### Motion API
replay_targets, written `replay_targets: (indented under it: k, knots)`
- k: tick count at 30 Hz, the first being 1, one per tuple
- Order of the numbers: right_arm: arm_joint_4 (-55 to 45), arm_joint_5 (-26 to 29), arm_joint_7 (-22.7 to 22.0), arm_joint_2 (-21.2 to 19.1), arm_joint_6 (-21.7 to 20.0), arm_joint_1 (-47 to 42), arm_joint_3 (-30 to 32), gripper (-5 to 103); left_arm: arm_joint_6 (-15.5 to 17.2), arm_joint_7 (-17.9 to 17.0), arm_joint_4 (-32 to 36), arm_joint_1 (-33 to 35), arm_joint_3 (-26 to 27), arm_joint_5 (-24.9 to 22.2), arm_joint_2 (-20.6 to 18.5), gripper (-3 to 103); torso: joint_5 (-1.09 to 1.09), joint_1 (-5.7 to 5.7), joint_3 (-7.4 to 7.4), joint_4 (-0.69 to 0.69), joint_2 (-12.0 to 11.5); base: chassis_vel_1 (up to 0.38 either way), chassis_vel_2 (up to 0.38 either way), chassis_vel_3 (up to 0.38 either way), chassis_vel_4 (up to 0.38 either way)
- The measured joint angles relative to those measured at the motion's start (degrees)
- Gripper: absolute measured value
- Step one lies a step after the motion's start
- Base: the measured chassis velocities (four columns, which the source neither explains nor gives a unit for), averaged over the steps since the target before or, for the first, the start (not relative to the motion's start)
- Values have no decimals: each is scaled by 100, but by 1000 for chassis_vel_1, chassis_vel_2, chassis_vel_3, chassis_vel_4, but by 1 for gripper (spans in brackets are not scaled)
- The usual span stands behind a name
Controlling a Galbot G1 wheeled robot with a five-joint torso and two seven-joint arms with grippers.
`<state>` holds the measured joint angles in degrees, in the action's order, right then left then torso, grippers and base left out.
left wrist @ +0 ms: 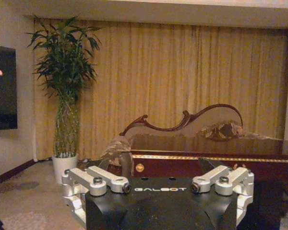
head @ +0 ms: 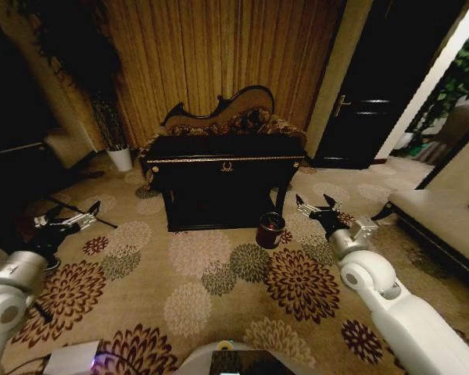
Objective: Move to the front of the table and place the trash on the table into the trash bin.
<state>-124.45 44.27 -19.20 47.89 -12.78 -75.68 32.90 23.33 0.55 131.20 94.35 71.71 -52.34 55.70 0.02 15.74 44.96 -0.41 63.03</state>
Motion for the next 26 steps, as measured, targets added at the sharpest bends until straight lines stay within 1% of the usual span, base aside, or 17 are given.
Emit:
replay_targets:
  k: [1, 4, 5, 7, 9, 10, 17, 26]
  knots:
    - [17, -74, 12, 23, 68, -16, -29, 100, -1, -11, 51, 49, 18, -22, 29, 100, 1, -6, -4, -4, 4, 194, -126, -213, 123]
    - [41, -137, 24, 42, 98, -38, -39, 100, -46, -30, 64, 68, 9, -30, 66, 100, -6, -6, -4, 3, 4, 136, -103, -113, 94]
    - [50, -160, 26, 50, 103, -52, -39, 100, -92, -32, 64, 68, -12, -13, 80, 100, -6, -6, -4, 3, 4, 87, 2, -6, 48]
    - [64, -195, 34, 58, 109, -74, -34, 100, -143, -33, 64, 69, -35, 22, 99, 100, -4, -5, -3, 2, 4, 0, 0, 0, 0]
    - [77, -236, 47, 74, 116, -122, -6, 100, -211, -31, 64, 75, -74, 51, 145, 100, 0, 0, 1, -3, 0, 0, 0, 0, 0]
    - [77, -254, 55, 86, 117, -149, 15, 100, -233, -29, 66, 78, -90, 62, 175, 100, 1, 4, 2, -3, -2, -61, 9, 33, -15]
    - [5, -364, 74, 147, 100, -277, 91, 100, -291, -27, 68, 93, -107, 55, 303, 100, -3, -1, -1, 0, 1, -16, 4, 13, -4]
    - [-122, -324, 94, 145, 48, -347, 96, 100, -322, -5, 108, 94, -103, 26, 333, 100, -1, -2, -1, -1, 0, 0, 0, 0, 0]
